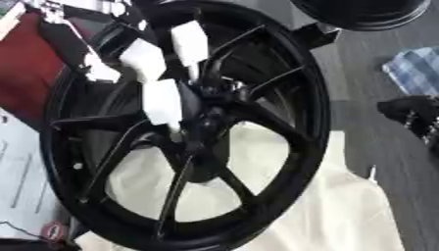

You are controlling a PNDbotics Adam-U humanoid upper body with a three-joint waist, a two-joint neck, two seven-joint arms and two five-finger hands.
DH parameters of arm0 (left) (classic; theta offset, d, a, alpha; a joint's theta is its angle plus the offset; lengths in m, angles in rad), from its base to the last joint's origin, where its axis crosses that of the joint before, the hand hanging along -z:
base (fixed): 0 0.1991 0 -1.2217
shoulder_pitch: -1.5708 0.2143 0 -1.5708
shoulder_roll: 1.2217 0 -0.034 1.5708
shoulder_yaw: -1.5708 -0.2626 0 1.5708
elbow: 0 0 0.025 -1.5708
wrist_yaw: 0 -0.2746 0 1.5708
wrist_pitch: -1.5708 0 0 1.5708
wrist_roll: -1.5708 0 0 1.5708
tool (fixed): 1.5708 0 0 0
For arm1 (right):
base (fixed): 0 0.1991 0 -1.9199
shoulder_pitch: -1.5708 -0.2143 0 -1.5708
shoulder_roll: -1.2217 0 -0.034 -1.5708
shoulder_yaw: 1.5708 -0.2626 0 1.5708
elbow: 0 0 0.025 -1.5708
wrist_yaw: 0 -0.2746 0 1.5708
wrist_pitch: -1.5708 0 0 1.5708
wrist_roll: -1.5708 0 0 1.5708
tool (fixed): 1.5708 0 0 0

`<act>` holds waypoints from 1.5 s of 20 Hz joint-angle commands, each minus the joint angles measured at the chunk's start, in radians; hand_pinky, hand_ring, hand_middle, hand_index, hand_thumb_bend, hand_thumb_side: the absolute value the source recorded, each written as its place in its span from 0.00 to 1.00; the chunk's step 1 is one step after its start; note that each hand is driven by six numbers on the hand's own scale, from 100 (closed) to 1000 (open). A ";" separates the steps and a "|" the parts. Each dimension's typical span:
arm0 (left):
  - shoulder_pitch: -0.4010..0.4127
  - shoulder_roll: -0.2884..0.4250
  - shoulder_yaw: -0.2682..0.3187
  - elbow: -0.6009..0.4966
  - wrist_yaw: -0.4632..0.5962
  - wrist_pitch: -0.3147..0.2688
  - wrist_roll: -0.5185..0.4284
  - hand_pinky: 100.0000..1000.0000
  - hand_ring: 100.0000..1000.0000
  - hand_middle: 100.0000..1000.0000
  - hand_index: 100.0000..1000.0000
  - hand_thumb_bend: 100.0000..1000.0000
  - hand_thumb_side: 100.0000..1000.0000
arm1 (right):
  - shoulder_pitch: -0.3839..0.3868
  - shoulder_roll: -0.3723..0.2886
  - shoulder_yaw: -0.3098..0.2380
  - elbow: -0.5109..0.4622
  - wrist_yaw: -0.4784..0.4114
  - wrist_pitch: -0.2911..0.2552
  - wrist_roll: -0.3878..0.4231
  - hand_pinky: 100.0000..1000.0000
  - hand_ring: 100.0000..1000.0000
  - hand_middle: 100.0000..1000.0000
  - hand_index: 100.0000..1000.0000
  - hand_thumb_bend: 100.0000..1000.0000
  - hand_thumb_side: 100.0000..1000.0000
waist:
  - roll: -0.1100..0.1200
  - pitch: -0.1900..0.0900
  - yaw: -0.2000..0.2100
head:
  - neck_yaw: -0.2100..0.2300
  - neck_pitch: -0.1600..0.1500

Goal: Pull the pin out of the wheel hub.

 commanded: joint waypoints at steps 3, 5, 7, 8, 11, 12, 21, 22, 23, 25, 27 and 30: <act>-0.037 0.018 0.091 -0.014 0.018 0.020 -0.001 0.69 0.47 0.25 0.34 0.00 0.09 | -0.001 -0.009 -0.013 -0.015 0.004 -0.002 -0.005 0.96 0.89 0.67 0.72 0.00 0.76 | -0.004 -0.025 0.004 | -0.001 0.011; -0.043 0.023 0.114 -0.014 0.022 0.028 -0.001 0.69 0.47 0.23 0.33 0.00 0.09 | 0.002 -0.009 -0.014 -0.015 0.003 -0.003 -0.007 0.96 0.89 0.67 0.72 0.00 0.75 | -0.005 -0.028 0.006 | -0.001 0.014; -0.047 0.034 0.148 -0.013 0.027 0.035 -0.001 0.69 0.46 0.22 0.32 0.00 0.10 | 0.006 -0.011 -0.016 -0.015 0.003 -0.006 -0.008 0.96 0.89 0.67 0.72 0.00 0.75 | -0.006 -0.031 0.011 | -0.002 0.018; -0.048 0.039 0.165 -0.011 0.031 0.039 0.000 0.69 0.46 0.21 0.31 0.00 0.10 | 0.009 -0.011 -0.017 -0.015 0.004 -0.007 -0.009 0.96 0.89 0.67 0.72 0.00 0.75 | -0.006 -0.032 0.013 | -0.003 0.020; -0.034 0.074 0.239 0.011 0.049 0.054 0.034 0.69 0.45 0.20 0.30 0.00 0.11 | 0.017 -0.013 -0.024 -0.015 0.006 -0.009 -0.016 0.95 0.89 0.67 0.72 0.00 0.75 | -0.006 -0.037 0.026 | -0.011 0.026; -0.023 0.088 0.259 0.018 0.053 0.055 0.048 0.69 0.45 0.20 0.31 0.00 0.11 | 0.018 -0.013 -0.025 -0.015 0.007 -0.010 -0.017 0.95 0.89 0.67 0.72 0.00 0.75 | -0.006 -0.038 0.029 | -0.013 0.027; 0.259 0.278 0.506 0.117 0.131 0.056 0.254 0.70 0.45 0.19 0.32 0.00 0.17 | 0.035 -0.020 -0.058 -0.015 0.000 -0.038 -0.047 0.95 0.89 0.67 0.72 0.00 0.72 | -0.022 -0.054 0.067 | -0.038 0.046; 0.298 0.291 0.528 0.128 0.130 0.054 0.280 0.70 0.45 0.19 0.32 0.00 0.17 | 0.036 -0.021 -0.062 -0.015 -0.003 -0.043 -0.052 0.95 0.89 0.67 0.72 0.00 0.72 | -0.025 -0.056 0.071 | -0.039 0.046; 0.338 0.299 0.546 0.139 0.127 0.054 0.304 0.69 0.45 0.20 0.32 0.00 0.17 | 0.037 -0.021 -0.067 -0.015 -0.006 -0.048 -0.056 0.95 0.89 0.67 0.72 0.00 0.71 | -0.028 -0.057 0.075 | -0.041 0.046; 0.414 0.304 0.575 0.157 0.117 0.059 0.349 0.69 0.45 0.21 0.33 0.00 0.17 | 0.038 -0.019 -0.075 -0.015 -0.012 -0.056 -0.065 0.95 0.88 0.67 0.72 0.00 0.70 | -0.034 -0.060 0.081 | -0.044 0.046; 0.483 0.298 0.593 0.164 0.093 0.067 0.393 0.69 0.46 0.21 0.34 0.00 0.17 | 0.037 -0.016 -0.081 -0.015 -0.019 -0.060 -0.071 0.95 0.88 0.67 0.72 0.00 0.70 | -0.039 -0.063 0.081 | -0.042 0.046; 0.562 0.274 0.609 0.184 0.044 0.087 0.464 0.70 0.47 0.24 0.37 0.00 0.15 | 0.035 -0.011 -0.079 -0.015 -0.027 -0.062 -0.070 0.95 0.88 0.67 0.72 0.00 0.70 | -0.047 -0.066 0.078 | -0.037 0.047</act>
